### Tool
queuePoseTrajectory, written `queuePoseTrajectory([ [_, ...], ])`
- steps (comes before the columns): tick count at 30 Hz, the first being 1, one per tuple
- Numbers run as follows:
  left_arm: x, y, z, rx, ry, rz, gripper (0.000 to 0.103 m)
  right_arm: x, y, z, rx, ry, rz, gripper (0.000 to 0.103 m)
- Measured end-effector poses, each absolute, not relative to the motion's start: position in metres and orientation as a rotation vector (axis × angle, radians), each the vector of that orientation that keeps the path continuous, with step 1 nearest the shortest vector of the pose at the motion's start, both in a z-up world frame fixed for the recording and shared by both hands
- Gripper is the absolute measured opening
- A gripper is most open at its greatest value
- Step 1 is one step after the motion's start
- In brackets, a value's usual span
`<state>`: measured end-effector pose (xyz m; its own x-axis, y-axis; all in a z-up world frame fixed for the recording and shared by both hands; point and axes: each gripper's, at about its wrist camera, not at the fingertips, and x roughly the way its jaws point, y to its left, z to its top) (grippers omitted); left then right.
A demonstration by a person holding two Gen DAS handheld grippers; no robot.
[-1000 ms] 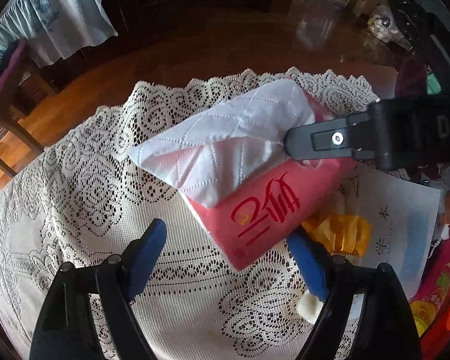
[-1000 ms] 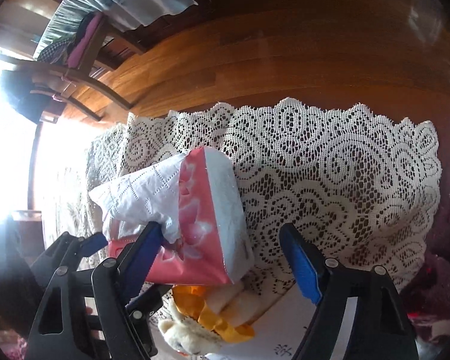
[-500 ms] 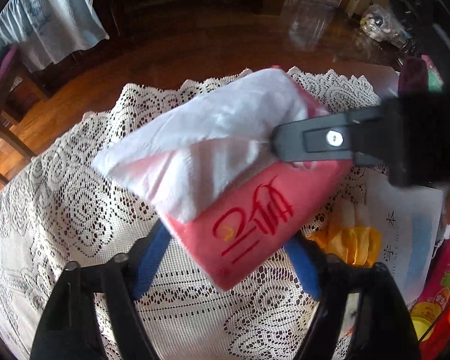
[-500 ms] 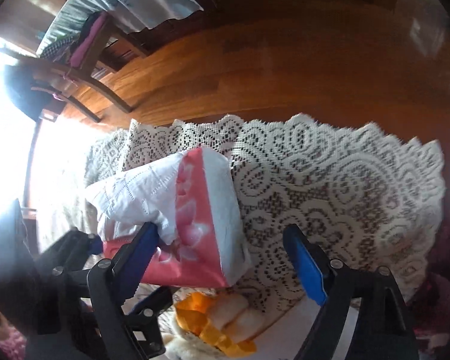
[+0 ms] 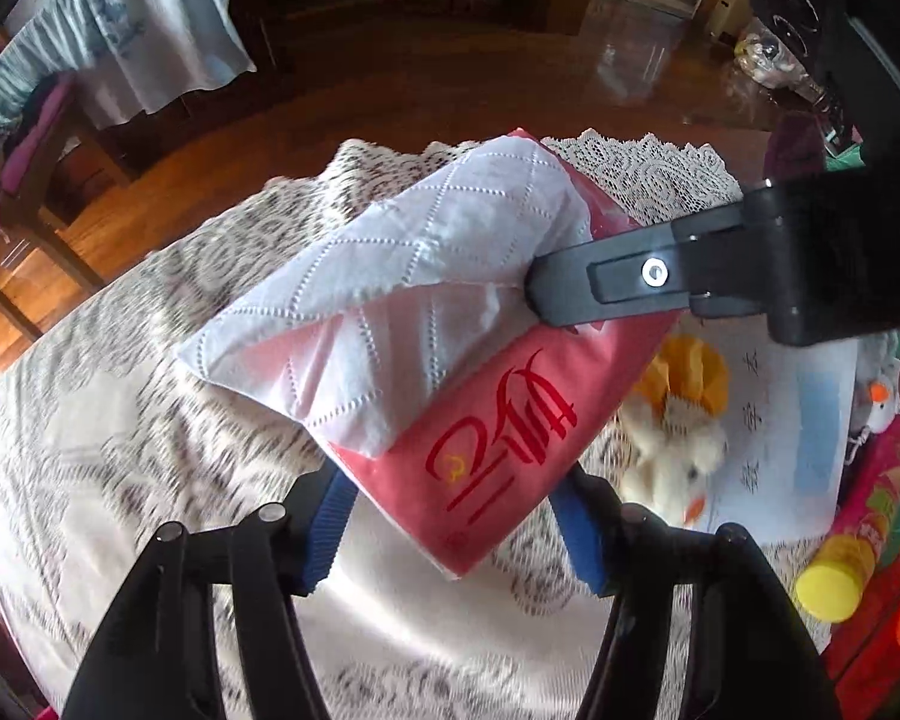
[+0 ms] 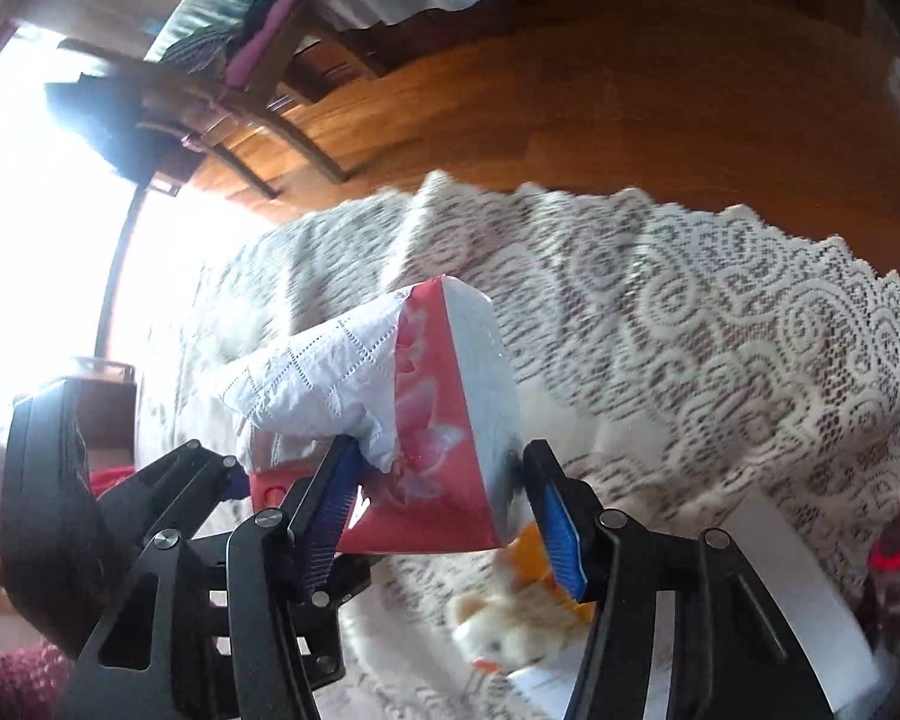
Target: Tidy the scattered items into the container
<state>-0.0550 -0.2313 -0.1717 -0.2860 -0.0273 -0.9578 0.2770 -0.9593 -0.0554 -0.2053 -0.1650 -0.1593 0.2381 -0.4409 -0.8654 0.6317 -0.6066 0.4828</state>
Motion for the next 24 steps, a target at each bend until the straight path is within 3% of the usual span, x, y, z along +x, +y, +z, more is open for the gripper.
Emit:
queuePoseTrajectory([
  [12,0.043,-0.247,-0.131,1.596,0.401,-2.208,0.06,-0.102,-0.211,-0.117,1.508,0.298,-1.383,0.054],
  [24,0.173,-0.316,-0.104,1.419,0.492,-2.066,0.06,0.031,-0.291,-0.088,1.351,0.418,-1.228,0.054],
])
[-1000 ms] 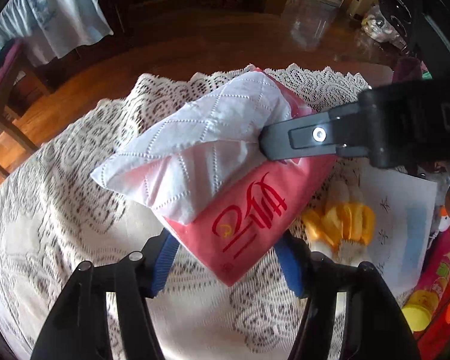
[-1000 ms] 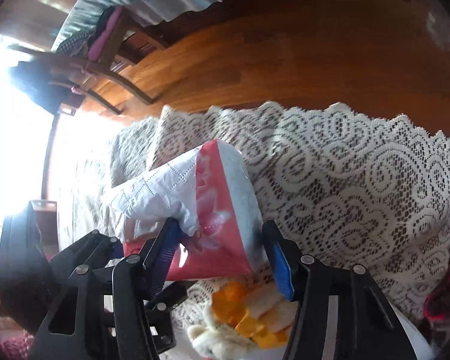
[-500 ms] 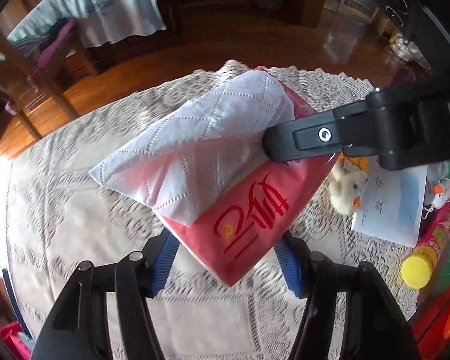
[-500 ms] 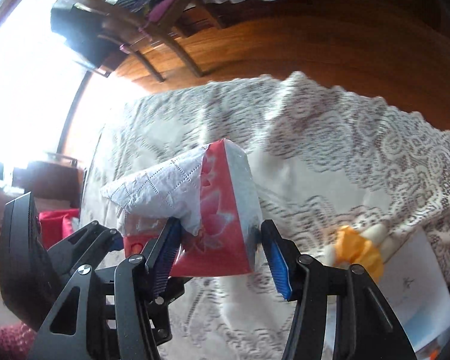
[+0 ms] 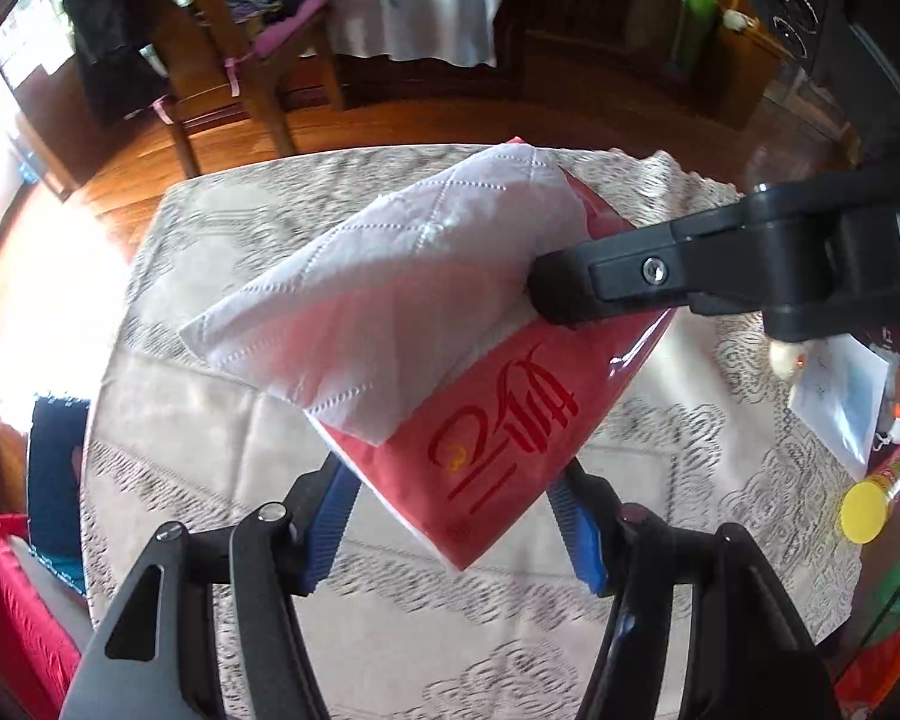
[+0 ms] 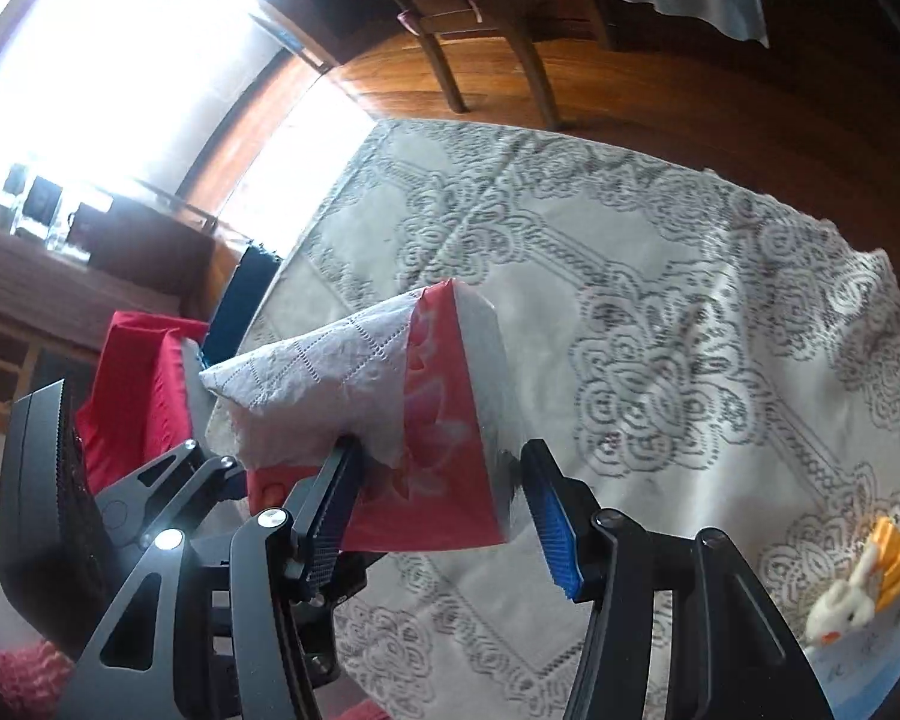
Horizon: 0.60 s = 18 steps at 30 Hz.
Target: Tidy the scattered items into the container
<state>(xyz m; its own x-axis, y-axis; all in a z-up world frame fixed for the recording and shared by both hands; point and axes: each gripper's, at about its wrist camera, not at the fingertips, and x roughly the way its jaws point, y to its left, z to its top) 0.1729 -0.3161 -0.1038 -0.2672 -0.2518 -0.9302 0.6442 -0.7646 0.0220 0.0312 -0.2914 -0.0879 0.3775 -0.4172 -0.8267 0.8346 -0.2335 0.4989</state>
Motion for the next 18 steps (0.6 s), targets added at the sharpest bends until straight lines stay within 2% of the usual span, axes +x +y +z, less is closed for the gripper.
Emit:
queuePoseTrajectory([
  [11,0.292,-0.369,-0.091,1.308,0.552,-1.954,0.06,0.155,-0.374,-0.076,1.229,0.508,-1.141,0.053],
  [18,0.361,-0.388,-0.095,1.22,0.65,-1.811,0.06,0.231,-0.414,-0.075,1.155,0.606,-0.994,0.053],
])
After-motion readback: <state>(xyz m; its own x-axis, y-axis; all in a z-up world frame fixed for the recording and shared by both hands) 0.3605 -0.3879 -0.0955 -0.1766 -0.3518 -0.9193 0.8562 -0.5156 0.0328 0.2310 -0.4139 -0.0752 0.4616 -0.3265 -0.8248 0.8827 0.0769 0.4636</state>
